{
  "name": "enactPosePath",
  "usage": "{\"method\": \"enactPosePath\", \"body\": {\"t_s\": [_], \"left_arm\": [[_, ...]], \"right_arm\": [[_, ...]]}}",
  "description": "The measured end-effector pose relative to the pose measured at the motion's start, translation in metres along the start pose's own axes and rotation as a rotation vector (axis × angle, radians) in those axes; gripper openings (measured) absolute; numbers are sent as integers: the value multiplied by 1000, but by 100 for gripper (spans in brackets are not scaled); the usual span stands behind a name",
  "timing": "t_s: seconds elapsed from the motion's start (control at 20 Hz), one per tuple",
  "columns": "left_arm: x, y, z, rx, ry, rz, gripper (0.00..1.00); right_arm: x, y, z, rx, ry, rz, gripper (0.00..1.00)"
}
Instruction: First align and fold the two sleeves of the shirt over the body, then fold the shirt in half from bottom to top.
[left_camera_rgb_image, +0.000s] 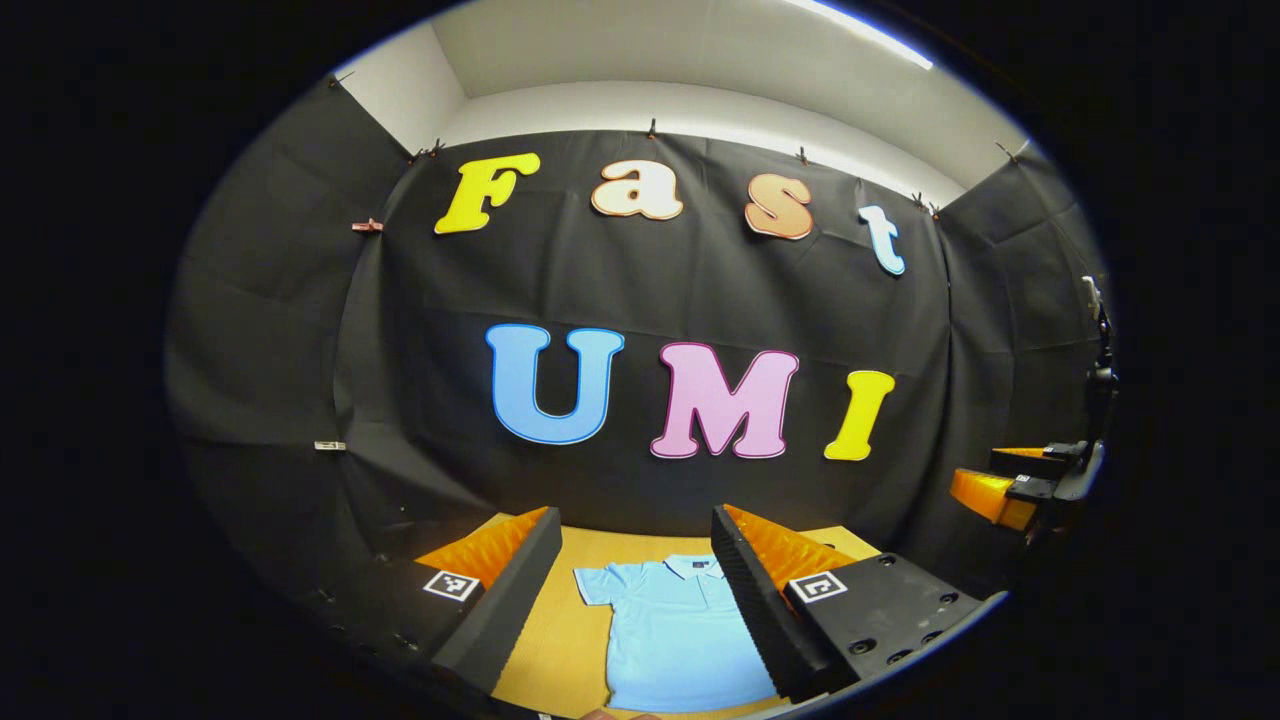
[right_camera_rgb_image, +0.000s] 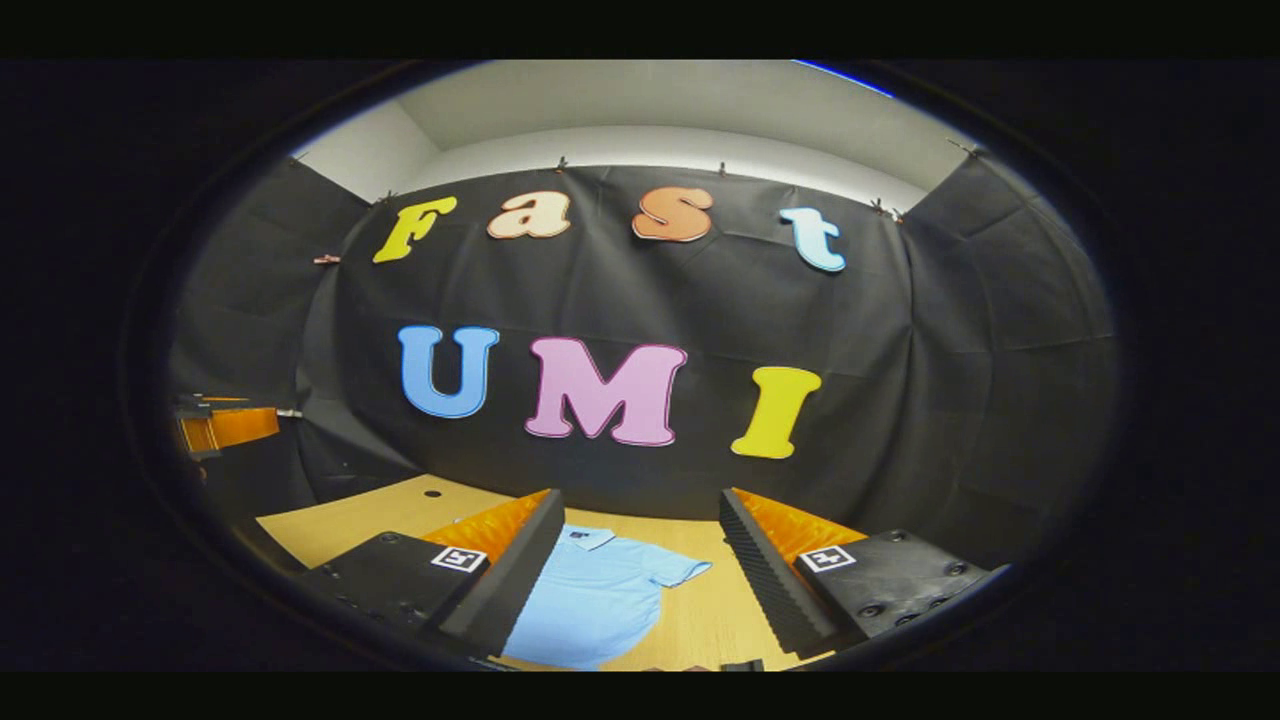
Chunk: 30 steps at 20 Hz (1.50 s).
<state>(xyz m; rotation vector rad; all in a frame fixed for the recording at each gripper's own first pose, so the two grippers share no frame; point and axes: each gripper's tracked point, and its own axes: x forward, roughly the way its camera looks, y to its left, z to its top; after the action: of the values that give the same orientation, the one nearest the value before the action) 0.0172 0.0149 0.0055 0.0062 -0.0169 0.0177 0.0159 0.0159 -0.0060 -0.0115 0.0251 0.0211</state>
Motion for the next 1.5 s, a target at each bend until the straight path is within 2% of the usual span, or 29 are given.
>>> {"method": "enactPosePath", "body": {"t_s": [0.45, 0.7, 0.85, 1.05, 1.2, 1.5], "left_arm": [[28, 26, -2, -8, -3, 7, 96], [52, 44, -16, -28, 13, -3, 96], [70, 46, -20, -51, 23, -42, 96], [92, 53, -23, -18, 28, -38, 97], [104, 48, -25, -23, 29, -46, 97], [131, 49, -34, 5, 50, 62, 97]], "right_arm": [[44, 18, -8, -32, 26, 12, 97], [91, 15, -15, -44, 83, 21, 97], [123, 11, -1, -65, 127, 37, 97], [168, -1, 5, -14, 159, 54, 97], [205, -20, -25, -29, 234, 55, 97], [292, -50, -119, -33, 410, 112, 97]]}}
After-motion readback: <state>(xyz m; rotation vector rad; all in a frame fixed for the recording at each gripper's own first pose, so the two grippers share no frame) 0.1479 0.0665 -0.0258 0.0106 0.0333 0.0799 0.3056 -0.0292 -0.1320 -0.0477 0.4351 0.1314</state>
